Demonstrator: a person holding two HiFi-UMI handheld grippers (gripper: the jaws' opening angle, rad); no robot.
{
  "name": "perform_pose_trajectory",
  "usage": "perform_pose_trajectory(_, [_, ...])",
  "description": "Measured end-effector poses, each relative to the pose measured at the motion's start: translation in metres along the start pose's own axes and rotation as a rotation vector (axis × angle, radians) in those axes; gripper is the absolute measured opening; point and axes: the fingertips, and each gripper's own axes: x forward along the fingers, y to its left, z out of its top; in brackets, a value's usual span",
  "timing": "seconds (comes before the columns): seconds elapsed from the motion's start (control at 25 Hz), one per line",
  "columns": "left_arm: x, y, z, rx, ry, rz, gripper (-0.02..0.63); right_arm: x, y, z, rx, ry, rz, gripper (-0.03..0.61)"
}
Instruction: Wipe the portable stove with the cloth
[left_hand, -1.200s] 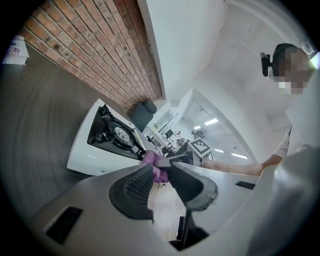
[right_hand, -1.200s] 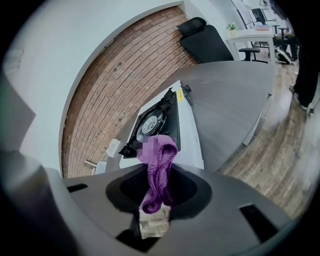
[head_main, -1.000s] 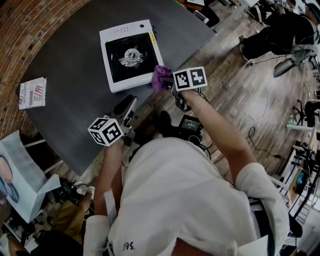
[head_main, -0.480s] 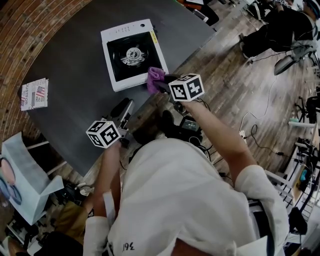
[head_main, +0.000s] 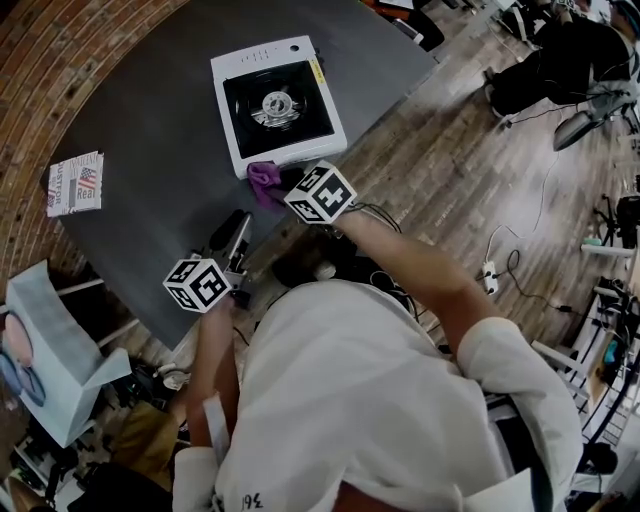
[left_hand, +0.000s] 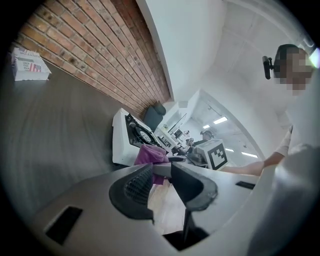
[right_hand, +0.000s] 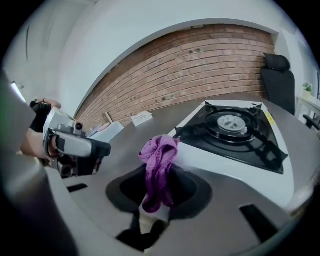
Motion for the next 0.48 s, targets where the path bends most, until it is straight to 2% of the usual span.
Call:
perform_pose_trajectory(0.2, [-0.018, 0.009, 0.0, -0.008, -0.015, 0.029, 0.114, 0.029, 0.016, 0.003, -0.095, 0.05, -0.01, 0.11])
perform_pose_trajectory(0.48, [-0.027, 0.014, -0.001, -0.013, -0.021, 0.035, 0.114, 0.045, 0.011, 0.001, -0.203, 0.07, -0.102, 0.11])
